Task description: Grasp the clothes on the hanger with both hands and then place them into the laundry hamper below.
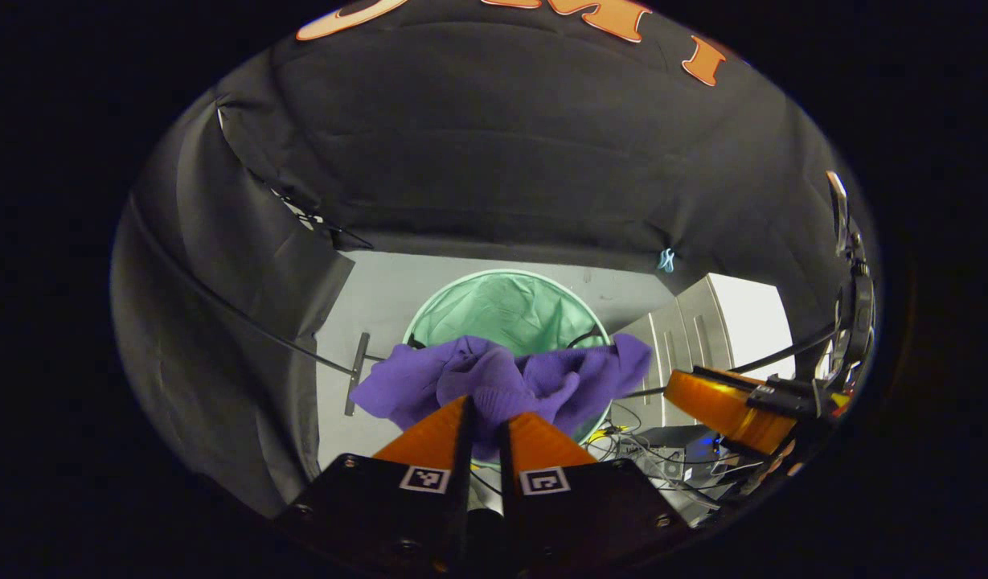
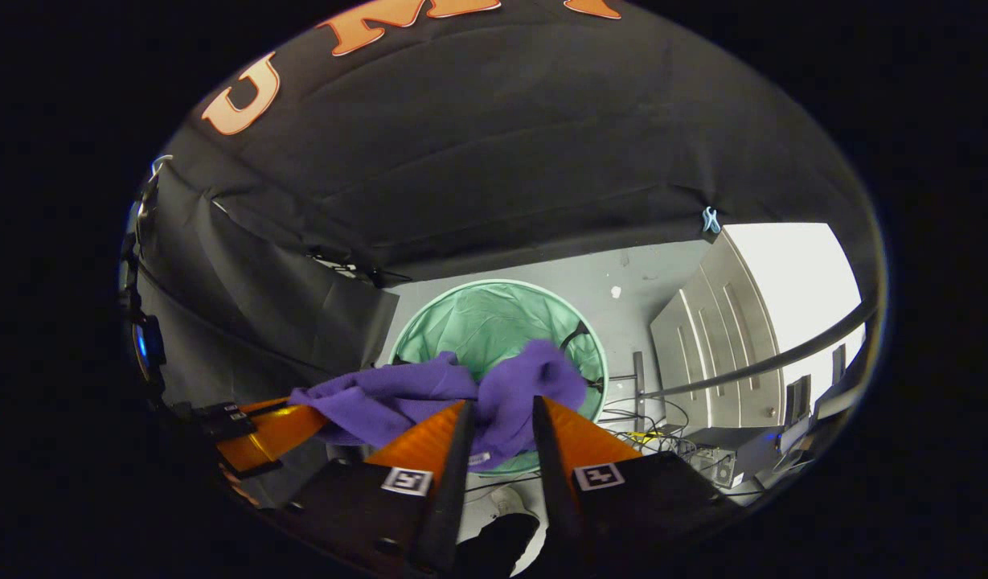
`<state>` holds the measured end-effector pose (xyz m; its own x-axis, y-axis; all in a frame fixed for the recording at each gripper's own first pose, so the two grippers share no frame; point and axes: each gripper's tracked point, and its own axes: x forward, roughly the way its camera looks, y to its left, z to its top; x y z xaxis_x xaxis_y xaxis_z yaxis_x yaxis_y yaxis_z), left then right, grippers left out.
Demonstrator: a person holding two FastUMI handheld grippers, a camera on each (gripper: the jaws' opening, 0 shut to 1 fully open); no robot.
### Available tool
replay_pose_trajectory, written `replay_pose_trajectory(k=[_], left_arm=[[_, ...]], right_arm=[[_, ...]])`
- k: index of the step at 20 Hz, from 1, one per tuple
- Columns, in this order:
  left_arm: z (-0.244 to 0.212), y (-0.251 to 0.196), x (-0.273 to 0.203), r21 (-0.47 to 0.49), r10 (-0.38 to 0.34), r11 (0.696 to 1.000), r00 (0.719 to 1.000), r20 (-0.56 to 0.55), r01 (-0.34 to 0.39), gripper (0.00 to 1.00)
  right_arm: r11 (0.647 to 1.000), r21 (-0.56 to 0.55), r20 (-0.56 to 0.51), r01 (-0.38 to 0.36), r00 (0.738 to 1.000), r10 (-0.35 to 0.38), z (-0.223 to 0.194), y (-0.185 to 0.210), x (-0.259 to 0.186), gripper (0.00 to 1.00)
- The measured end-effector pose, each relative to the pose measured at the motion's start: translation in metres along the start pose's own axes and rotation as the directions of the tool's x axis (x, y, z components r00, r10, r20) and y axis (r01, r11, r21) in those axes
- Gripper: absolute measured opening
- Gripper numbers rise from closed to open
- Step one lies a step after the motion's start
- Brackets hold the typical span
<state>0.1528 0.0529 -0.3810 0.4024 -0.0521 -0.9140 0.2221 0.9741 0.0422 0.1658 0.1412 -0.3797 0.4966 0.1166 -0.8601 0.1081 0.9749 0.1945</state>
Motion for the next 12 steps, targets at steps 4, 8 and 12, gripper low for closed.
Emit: replay_pose_trajectory(k=[4, 8, 12], left_arm=[[-0.008, 0.002, -0.009, -0.001, 0.014, 1.0, 1.0, 0.01, -0.014, 0.66], [-0.017, -0.003, -0.021, -0.069, -0.014, 0.997, 0.999, 0.032, 0.017, 0.84], [-0.023, 0.014, -0.047, -0.053, 0.013, 0.999, 0.996, 0.09, -0.008, 0.96]], right_arm=[[1.0, -0.014, 0.018, 0.021, 1.0, -0.02, -0.007, -0.009, -0.013, 0.82], [0.999, -0.022, 0.04, 0.041, 0.998, -0.041, -0.026, -0.018, -0.033, 0.84], [0.998, -0.016, 0.1, 0.053, 0.994, -0.051, -0.032, -0.02, -0.063, 0.99]])
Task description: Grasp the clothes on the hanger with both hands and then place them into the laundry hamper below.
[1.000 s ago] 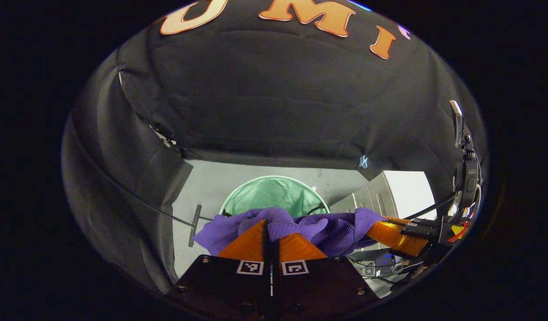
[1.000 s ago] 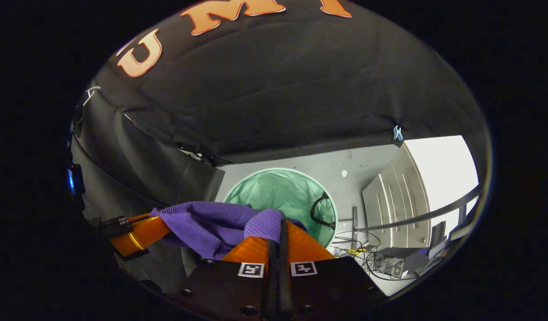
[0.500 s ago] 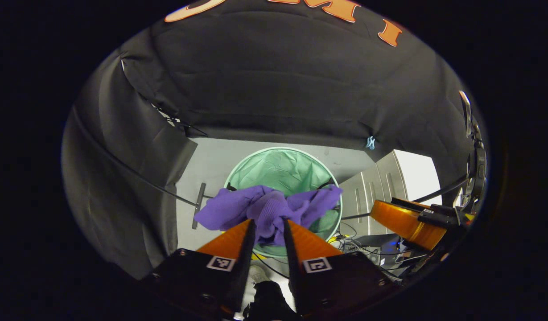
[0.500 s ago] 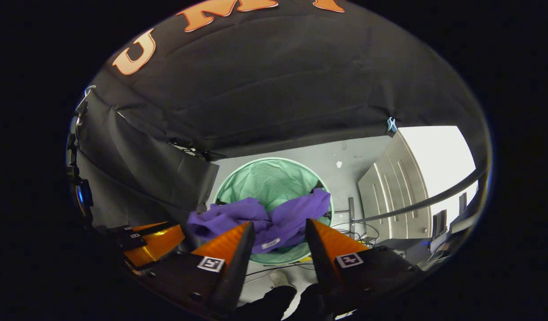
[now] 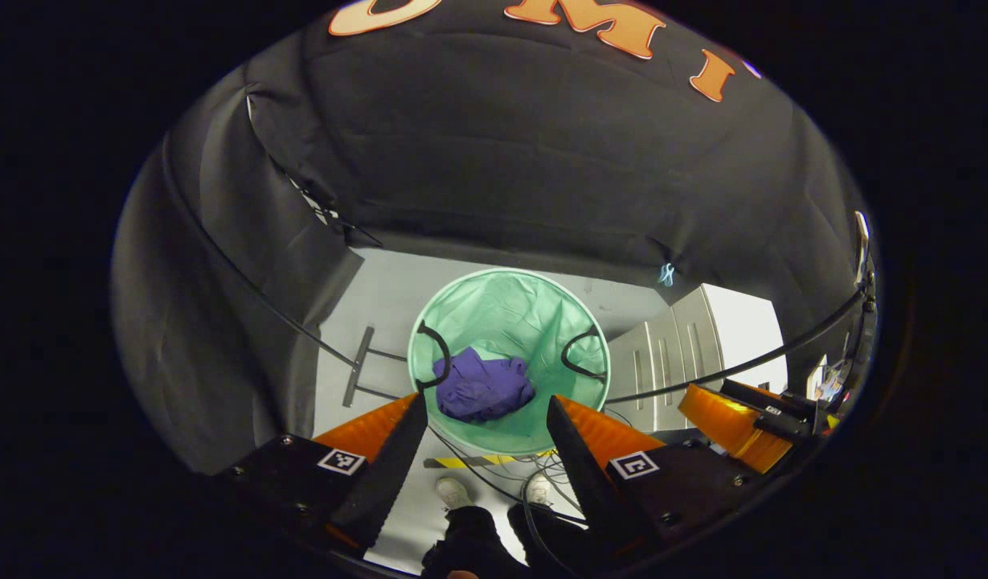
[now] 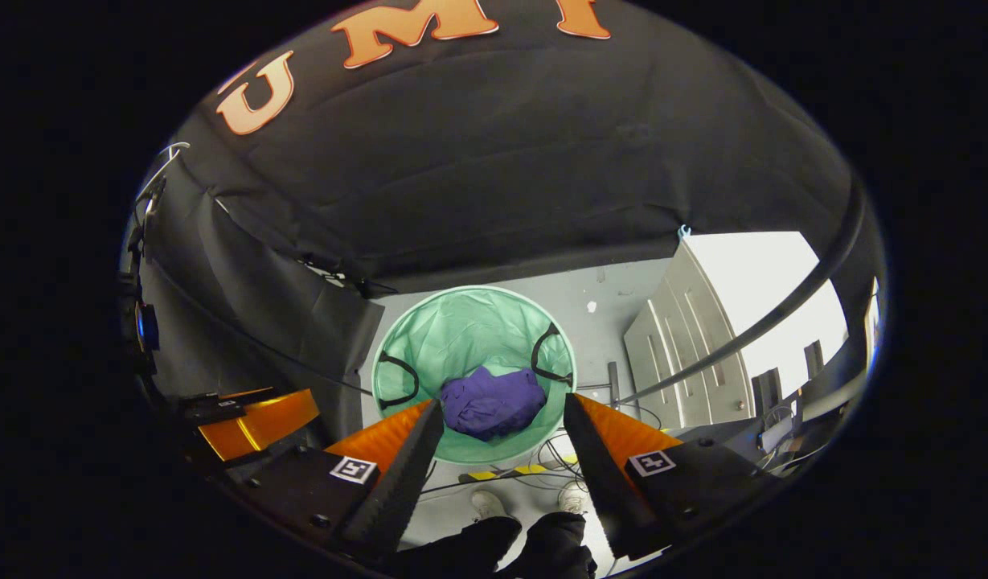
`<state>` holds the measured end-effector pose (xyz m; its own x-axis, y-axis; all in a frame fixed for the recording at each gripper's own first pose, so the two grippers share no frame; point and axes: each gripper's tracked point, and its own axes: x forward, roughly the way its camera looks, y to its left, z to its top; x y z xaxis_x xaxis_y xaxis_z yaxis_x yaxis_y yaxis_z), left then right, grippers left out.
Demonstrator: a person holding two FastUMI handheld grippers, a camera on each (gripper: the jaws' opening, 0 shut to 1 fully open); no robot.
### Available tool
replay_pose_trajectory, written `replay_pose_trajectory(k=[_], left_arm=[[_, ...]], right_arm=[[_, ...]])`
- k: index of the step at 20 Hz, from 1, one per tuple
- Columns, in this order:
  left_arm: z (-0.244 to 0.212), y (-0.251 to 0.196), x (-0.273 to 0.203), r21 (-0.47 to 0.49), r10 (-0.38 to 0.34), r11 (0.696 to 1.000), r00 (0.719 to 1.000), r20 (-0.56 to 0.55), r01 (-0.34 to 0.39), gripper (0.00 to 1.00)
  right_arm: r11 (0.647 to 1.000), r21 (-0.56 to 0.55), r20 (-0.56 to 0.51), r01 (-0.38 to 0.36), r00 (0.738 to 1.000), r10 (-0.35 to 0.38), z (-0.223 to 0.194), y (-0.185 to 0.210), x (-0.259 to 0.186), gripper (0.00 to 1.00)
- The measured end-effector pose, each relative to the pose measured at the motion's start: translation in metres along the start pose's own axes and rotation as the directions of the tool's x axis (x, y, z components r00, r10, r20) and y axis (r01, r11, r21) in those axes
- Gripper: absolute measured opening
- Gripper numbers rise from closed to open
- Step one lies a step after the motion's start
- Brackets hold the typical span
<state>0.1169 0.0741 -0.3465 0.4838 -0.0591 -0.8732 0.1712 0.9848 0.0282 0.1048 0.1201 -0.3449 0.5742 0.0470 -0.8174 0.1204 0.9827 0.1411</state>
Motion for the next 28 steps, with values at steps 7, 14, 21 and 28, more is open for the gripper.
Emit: replay_pose_trajectory(k=[7, 14, 21, 28], left_arm=[[-0.003, 0.03, -0.052, -0.006, 0.014, 1.0, 0.997, 0.074, -0.014, 0.97], [0.014, 0.034, -0.105, 0.034, 0.021, 0.999, 0.981, 0.193, -0.028, 0.98], [0.058, -0.003, -0.182, 0.022, 0.042, 0.998, 0.912, 0.408, -0.056, 0.98], [0.077, -0.049, -0.261, -0.003, 0.05, 0.998, 0.817, 0.575, -0.059, 0.97]], right_arm=[[0.998, 0.008, 0.101, 0.066, 0.993, -0.067, -0.005, -0.016, -0.052, 0.99], [0.994, 0.013, 0.26, 0.112, 0.959, -0.111, 0.019, -0.039, -0.122, 0.99], [0.993, -0.011, 0.473, 0.12, 0.875, -0.101, 0.085, -0.068, -0.237, 0.99], [0.996, -0.045, 0.604, 0.075, 0.796, -0.032, 0.116, -0.103, -0.329, 0.98]])
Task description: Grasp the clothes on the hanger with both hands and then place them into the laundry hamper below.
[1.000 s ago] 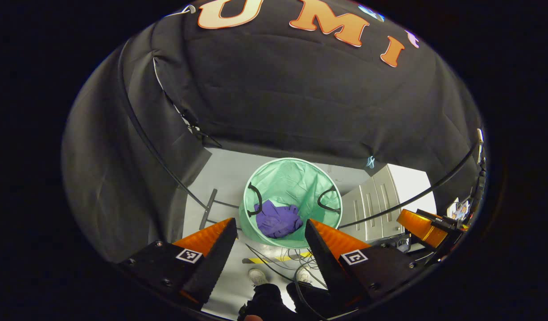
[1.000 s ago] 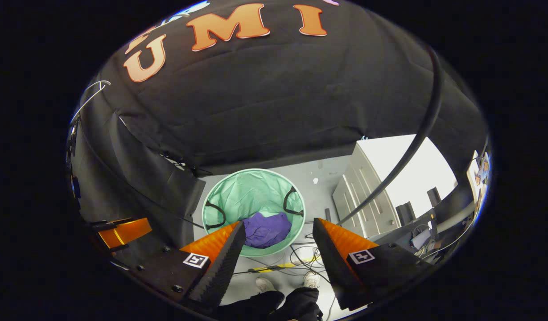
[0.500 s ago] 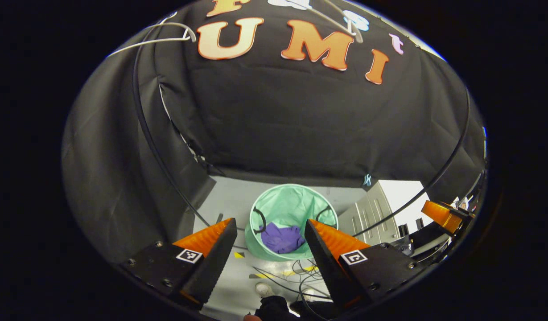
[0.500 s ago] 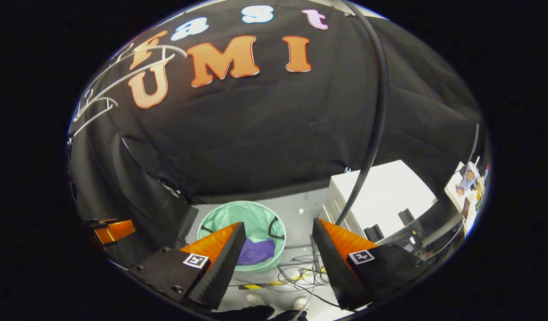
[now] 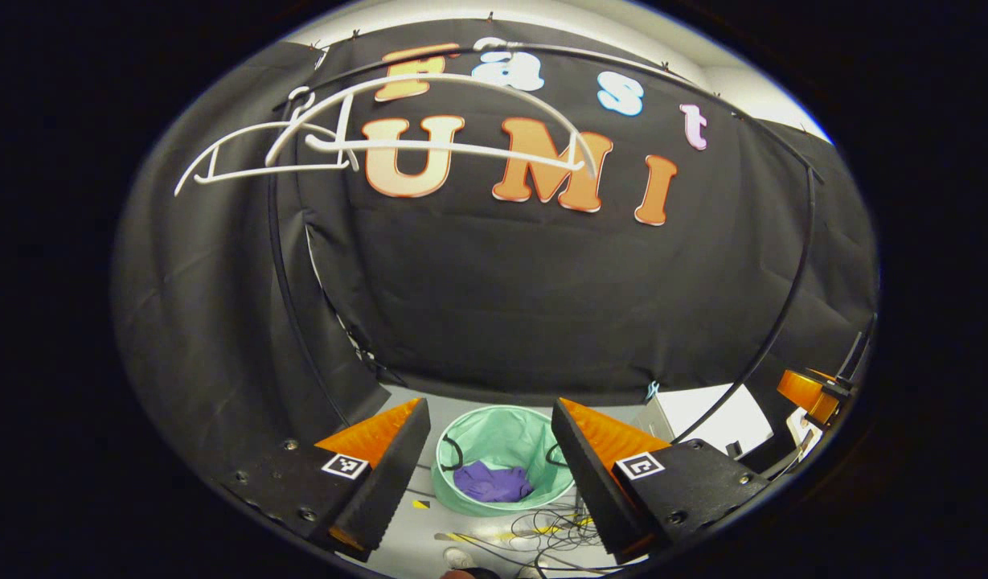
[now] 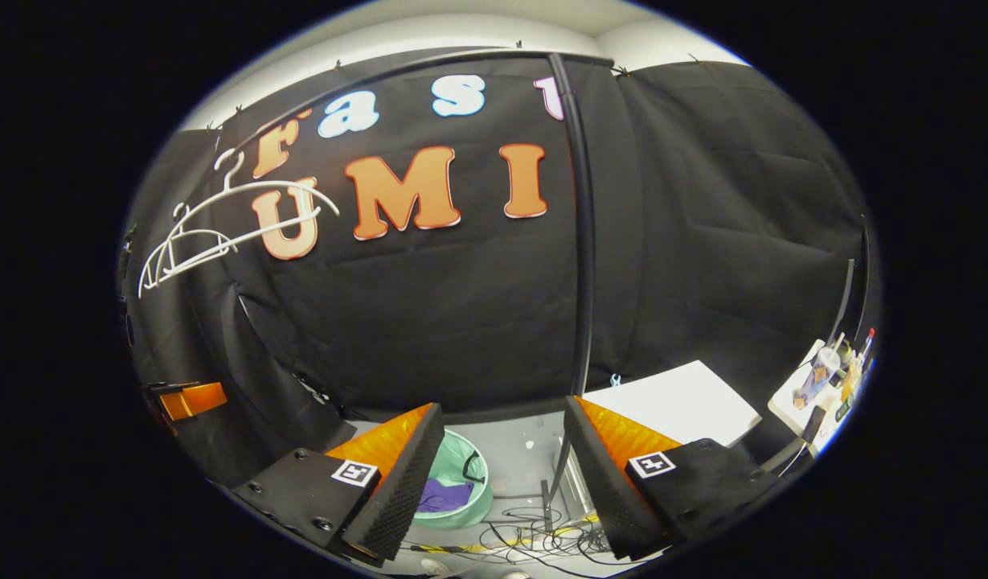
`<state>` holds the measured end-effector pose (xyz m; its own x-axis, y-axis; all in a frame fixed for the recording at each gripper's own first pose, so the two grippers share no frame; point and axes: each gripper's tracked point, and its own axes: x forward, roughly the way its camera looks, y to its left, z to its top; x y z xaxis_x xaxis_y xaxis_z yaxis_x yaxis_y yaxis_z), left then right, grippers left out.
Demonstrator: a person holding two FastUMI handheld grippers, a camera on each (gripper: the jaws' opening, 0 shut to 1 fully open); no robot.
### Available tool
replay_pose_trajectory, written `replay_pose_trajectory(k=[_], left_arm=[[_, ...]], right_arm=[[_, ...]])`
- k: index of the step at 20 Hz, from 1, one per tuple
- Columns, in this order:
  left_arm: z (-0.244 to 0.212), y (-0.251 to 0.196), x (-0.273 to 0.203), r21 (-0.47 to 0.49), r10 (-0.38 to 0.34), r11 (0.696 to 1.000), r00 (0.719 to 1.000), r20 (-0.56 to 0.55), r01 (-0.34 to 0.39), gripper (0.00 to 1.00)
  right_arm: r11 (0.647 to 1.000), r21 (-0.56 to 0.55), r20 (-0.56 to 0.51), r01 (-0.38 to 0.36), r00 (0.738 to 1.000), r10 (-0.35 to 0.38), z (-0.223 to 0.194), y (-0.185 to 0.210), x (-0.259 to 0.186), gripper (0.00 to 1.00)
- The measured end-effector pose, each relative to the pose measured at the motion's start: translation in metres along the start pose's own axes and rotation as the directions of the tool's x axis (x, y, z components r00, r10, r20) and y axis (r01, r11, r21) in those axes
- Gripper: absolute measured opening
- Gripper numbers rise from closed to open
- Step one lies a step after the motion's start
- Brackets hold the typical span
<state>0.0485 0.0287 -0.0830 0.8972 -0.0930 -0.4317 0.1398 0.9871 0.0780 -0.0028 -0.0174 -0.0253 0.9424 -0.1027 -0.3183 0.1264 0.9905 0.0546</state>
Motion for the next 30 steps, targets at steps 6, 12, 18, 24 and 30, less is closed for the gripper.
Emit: replay_pose_trajectory(k=[6, 12, 18, 24, 30], left_arm=[[0.04, -0.021, -0.053, -0.016, 0.028, 1.0, 0.987, 0.159, -0.026, 0.96], [0.066, -0.014, -0.097, -0.047, 0.109, 0.994, 0.957, 0.269, -0.1, 0.94], [0.084, 0.002, -0.147, -0.066, 0.179, 0.984, 0.915, 0.361, -0.166, 0.95], [0.105, 0.006, -0.171, -0.063, 0.186, 0.982, 0.885, 0.428, -0.176, 0.92], [0.119, 0.028, -0.175, -0.045, 0.207, 0.977, 0.868, 0.452, -0.21, 0.92]], right_arm=[[0.997, -0.011, 0.118, -0.071, 0.99, 0.072, 0.041, -0.021, -0.031, 0.98], [0.99, -0.015, 0.202, -0.144, 0.969, 0.144, 0.07, -0.03, -0.08, 0.93], [0.985, -0.043, 0.273, -0.165, 0.947, 0.171, 0.085, -0.032, -0.108, 1.0], [0.985, -0.048, 0.3, -0.166, 0.938, 0.172, 0.086, -0.031, -0.113, 0.96], [0.981, -0.07, 0.298, -0.182, 0.934, 0.194, 0.09, -0.012, -0.105, 0.98]])
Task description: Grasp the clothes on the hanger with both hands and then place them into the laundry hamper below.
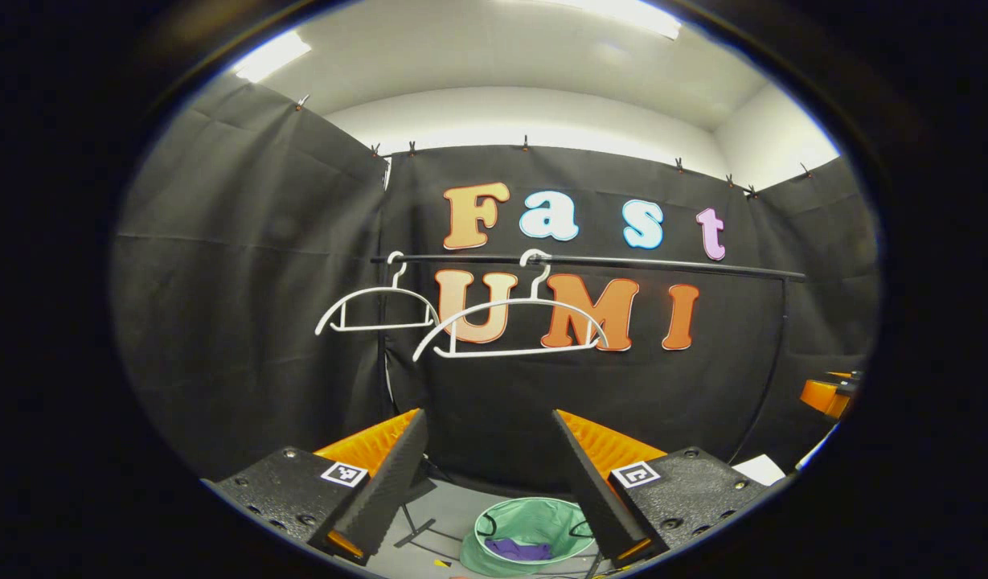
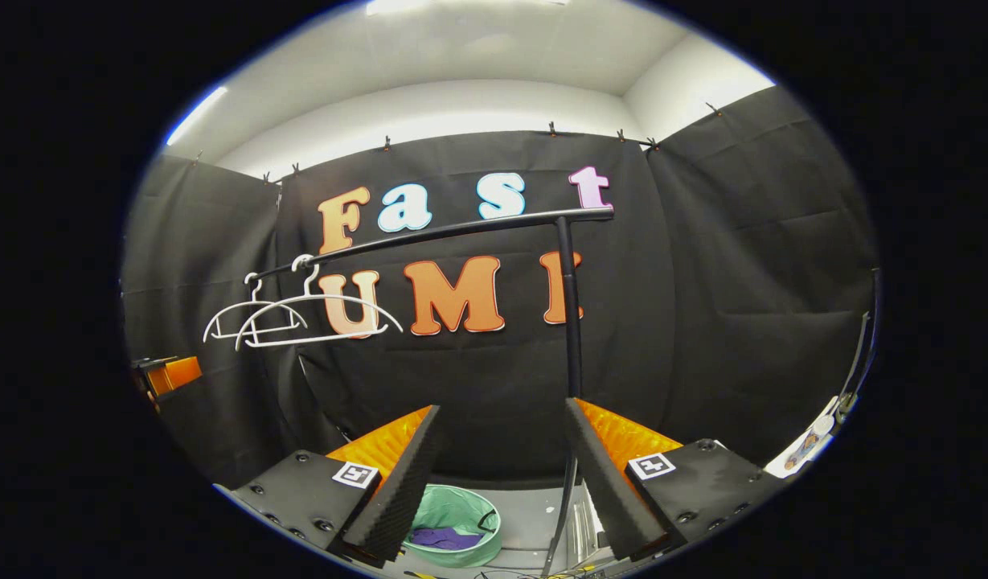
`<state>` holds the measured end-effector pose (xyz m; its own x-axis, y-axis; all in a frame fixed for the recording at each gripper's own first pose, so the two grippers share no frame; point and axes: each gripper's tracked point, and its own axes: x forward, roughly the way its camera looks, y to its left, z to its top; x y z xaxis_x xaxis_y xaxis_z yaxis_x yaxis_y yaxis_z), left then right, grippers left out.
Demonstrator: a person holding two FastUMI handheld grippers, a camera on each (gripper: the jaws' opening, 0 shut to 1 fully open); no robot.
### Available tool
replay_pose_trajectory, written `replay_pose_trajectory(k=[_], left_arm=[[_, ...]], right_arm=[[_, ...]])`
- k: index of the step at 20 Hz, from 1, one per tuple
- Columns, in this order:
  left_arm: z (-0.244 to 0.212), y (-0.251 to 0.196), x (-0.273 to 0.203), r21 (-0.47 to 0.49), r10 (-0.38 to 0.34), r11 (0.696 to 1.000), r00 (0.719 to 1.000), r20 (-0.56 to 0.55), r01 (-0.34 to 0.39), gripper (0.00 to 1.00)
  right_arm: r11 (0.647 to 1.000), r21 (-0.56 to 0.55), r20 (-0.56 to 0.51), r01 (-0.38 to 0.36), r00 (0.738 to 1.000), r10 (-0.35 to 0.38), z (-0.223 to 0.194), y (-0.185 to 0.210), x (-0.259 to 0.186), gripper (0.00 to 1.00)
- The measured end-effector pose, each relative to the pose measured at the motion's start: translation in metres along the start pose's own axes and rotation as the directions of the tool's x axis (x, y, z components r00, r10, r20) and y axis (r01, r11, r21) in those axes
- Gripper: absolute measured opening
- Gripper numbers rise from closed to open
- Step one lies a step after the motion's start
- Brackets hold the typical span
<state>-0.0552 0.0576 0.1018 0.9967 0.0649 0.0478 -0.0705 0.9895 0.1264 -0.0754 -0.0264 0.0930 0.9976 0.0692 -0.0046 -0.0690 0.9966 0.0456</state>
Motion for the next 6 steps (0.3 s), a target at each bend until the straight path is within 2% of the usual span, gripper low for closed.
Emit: replay_pose_trajectory(k=[6], left_arm=[[0.007, 0.016, 0.029, 0.008, -0.01, 1.0, 1.0, 0.016, 0.01, 0.92]], right_arm=[[1.0, -0.005, 0.01, 0.019, 1.0, -0.019, 0.004, 0.019, 0.026, 0.89]])
